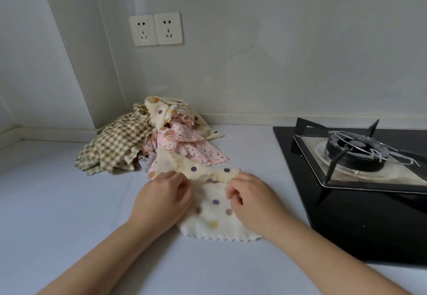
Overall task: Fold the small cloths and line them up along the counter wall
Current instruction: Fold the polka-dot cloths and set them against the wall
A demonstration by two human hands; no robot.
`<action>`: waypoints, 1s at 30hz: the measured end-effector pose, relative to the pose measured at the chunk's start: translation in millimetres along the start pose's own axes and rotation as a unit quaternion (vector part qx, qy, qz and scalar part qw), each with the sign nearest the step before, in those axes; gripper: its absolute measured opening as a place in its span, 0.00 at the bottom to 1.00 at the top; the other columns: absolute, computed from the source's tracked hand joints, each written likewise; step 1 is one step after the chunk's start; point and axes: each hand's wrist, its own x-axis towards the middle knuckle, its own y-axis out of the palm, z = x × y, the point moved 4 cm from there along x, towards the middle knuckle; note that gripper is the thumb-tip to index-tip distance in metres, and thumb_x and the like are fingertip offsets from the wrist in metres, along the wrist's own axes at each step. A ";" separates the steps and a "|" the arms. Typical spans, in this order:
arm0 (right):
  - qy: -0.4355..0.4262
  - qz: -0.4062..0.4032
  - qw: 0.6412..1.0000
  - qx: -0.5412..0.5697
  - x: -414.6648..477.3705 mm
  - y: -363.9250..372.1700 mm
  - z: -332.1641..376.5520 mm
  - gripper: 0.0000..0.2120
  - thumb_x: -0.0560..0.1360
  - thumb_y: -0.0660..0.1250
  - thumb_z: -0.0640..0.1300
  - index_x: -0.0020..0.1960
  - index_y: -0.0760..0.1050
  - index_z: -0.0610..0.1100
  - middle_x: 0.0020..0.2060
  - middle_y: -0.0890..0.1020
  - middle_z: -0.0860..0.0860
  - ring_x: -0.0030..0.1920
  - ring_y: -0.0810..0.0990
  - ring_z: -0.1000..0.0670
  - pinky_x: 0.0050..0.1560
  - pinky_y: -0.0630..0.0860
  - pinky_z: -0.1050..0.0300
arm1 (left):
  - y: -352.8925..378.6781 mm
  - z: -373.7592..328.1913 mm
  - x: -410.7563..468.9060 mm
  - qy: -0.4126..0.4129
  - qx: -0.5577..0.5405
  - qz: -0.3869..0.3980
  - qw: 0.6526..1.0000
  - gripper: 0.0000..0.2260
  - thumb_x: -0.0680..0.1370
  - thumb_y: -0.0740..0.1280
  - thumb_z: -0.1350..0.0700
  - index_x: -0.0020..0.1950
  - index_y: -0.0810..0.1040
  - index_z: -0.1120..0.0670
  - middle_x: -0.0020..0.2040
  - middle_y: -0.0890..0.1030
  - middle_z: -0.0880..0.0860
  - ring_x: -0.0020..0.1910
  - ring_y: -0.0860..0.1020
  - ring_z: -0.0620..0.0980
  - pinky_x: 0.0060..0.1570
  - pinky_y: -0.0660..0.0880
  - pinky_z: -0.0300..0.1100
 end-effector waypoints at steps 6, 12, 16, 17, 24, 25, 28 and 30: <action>0.068 0.021 0.992 -0.104 2.3 5.4 -6.0 0.18 0.79 0.52 0.46 0.67 0.68 0.48 0.67 0.68 0.51 0.63 0.70 0.46 0.57 0.69 0.54 | -4.8 -6.2 -3.6 0.150 -0.011 -0.025 0.988 0.18 0.73 0.58 0.37 0.51 0.77 0.48 0.49 0.77 0.42 0.50 0.74 0.44 0.55 0.69 0.43; 0.113 0.062 0.976 -0.178 1.0 0.7 -16.7 0.25 0.80 0.50 0.52 0.75 0.53 0.49 0.71 0.64 0.48 0.63 0.68 0.43 0.59 0.66 0.49 | -0.6 -22.6 -15.6 0.306 -0.034 0.102 0.946 0.20 0.73 0.65 0.35 0.54 0.77 0.49 0.47 0.75 0.44 0.46 0.74 0.45 0.47 0.72 0.37; 0.075 0.083 0.976 -0.186 2.3 5.0 -17.8 0.21 0.81 0.49 0.50 0.72 0.62 0.48 0.68 0.69 0.50 0.65 0.65 0.44 0.64 0.63 0.50 | -1.9 -22.6 -22.5 0.274 -0.027 0.036 0.961 0.09 0.77 0.61 0.47 0.50 0.77 0.49 0.44 0.76 0.43 0.44 0.76 0.46 0.41 0.72 0.38; 0.070 0.090 0.979 -0.168 2.3 6.9 -18.8 0.20 0.81 0.50 0.50 0.71 0.64 0.47 0.67 0.69 0.49 0.66 0.65 0.44 0.65 0.63 0.50 | -2.0 -22.1 -23.6 0.253 -0.040 0.022 0.967 0.07 0.77 0.60 0.50 0.50 0.76 0.49 0.44 0.77 0.43 0.44 0.76 0.46 0.40 0.71 0.37; 0.002 0.016 1.000 0.020 -0.6 -5.4 -3.6 0.20 0.80 0.56 0.53 0.70 0.67 0.48 0.71 0.66 0.51 0.72 0.62 0.49 0.72 0.59 0.52 | 6.4 -16.7 -15.1 0.152 -0.115 0.057 0.980 0.13 0.75 0.51 0.59 0.51 0.75 0.54 0.47 0.75 0.45 0.45 0.70 0.42 0.44 0.67 0.35; -0.014 0.016 0.998 0.050 -1.9 -7.1 1.6 0.20 0.79 0.58 0.55 0.68 0.69 0.49 0.67 0.71 0.52 0.68 0.68 0.51 0.68 0.65 0.53 | 6.6 -16.5 -13.9 0.147 -0.109 0.078 0.980 0.15 0.74 0.50 0.55 0.52 0.75 0.54 0.47 0.75 0.46 0.46 0.71 0.43 0.46 0.68 0.38; -0.029 0.097 0.995 0.009 -9.0 -2.9 15.1 0.28 0.72 0.63 0.64 0.68 0.68 0.54 0.64 0.74 0.56 0.63 0.73 0.54 0.64 0.69 0.56 | 5.0 -14.2 -14.3 0.170 -0.051 0.128 0.976 0.25 0.67 0.50 0.44 0.58 0.74 0.53 0.52 0.75 0.47 0.51 0.71 0.45 0.53 0.68 0.40; -0.039 0.139 0.988 -0.052 -13.4 2.4 19.3 0.34 0.70 0.64 0.66 0.72 0.61 0.56 0.68 0.69 0.58 0.64 0.71 0.55 0.66 0.65 0.55 | 6.1 -12.8 -15.0 0.180 -0.004 0.115 0.977 0.26 0.66 0.52 0.42 0.57 0.72 0.53 0.49 0.74 0.47 0.50 0.71 0.47 0.50 0.67 0.40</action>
